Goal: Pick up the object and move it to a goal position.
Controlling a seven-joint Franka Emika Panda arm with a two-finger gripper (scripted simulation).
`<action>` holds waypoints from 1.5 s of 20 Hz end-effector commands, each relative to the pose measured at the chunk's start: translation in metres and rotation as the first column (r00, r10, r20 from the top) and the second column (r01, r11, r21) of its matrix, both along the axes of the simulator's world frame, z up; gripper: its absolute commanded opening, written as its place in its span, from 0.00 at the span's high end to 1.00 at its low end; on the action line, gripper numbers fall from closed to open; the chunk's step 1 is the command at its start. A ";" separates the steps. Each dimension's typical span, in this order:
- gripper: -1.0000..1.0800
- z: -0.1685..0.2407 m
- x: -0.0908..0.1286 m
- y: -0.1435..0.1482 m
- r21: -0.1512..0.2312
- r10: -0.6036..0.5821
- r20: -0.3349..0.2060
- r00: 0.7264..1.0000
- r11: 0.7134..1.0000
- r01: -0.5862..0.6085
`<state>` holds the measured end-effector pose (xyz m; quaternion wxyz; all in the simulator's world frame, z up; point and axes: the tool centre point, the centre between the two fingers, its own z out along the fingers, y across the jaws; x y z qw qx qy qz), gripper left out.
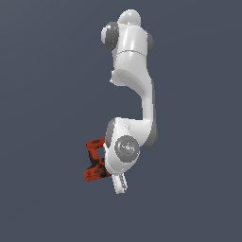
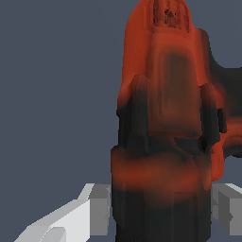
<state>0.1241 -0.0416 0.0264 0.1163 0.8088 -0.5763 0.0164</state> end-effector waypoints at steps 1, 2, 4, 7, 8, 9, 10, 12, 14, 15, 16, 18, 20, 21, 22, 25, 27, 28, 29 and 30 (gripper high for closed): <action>1.00 -0.001 0.000 -0.001 0.000 0.001 0.001 1.000 1.000 -0.001; 1.00 -0.001 0.000 -0.001 0.000 0.001 0.001 1.000 1.000 -0.001; 1.00 -0.001 0.000 -0.001 0.000 0.001 0.001 1.000 1.000 -0.001; 1.00 -0.001 0.000 -0.001 0.000 0.001 0.001 1.000 1.000 -0.001; 1.00 0.000 0.000 0.001 0.001 0.001 0.001 1.000 1.000 -0.001; 1.00 0.000 0.000 0.001 0.001 0.001 0.001 1.000 1.000 -0.001; 1.00 0.000 0.000 0.002 0.001 0.001 0.001 1.000 1.000 -0.001; 1.00 0.002 -0.001 0.002 0.001 0.001 0.001 1.000 1.000 -0.001; 1.00 0.004 -0.002 0.004 0.001 0.001 0.001 1.000 1.000 -0.001; 1.00 0.005 -0.003 0.005 0.001 0.001 0.001 1.000 1.000 -0.001; 1.00 0.007 -0.004 0.006 0.001 0.001 0.001 1.000 1.000 -0.001; 1.00 0.011 -0.006 0.009 0.001 0.001 0.001 1.000 1.000 -0.001; 1.00 0.017 -0.010 0.013 0.002 0.001 0.001 1.000 1.000 -0.001; 1.00 0.020 -0.012 0.015 0.002 0.001 0.001 1.000 1.000 -0.001; 1.00 0.024 -0.014 0.017 0.002 0.001 0.001 1.000 1.000 -0.001; 1.00 0.037 -0.022 0.026 0.002 0.001 0.001 1.000 1.000 -0.001; 1.00 0.048 -0.028 0.034 0.002 0.001 0.001 1.000 1.000 -0.001; 1.00 0.054 -0.032 0.038 0.002 0.001 0.001 1.000 1.000 -0.001; 1.00 0.061 -0.036 0.043 0.003 0.001 0.001 1.000 1.000 -0.001; 1.00 0.068 -0.040 0.048 0.003 0.001 0.001 1.000 1.000 -0.001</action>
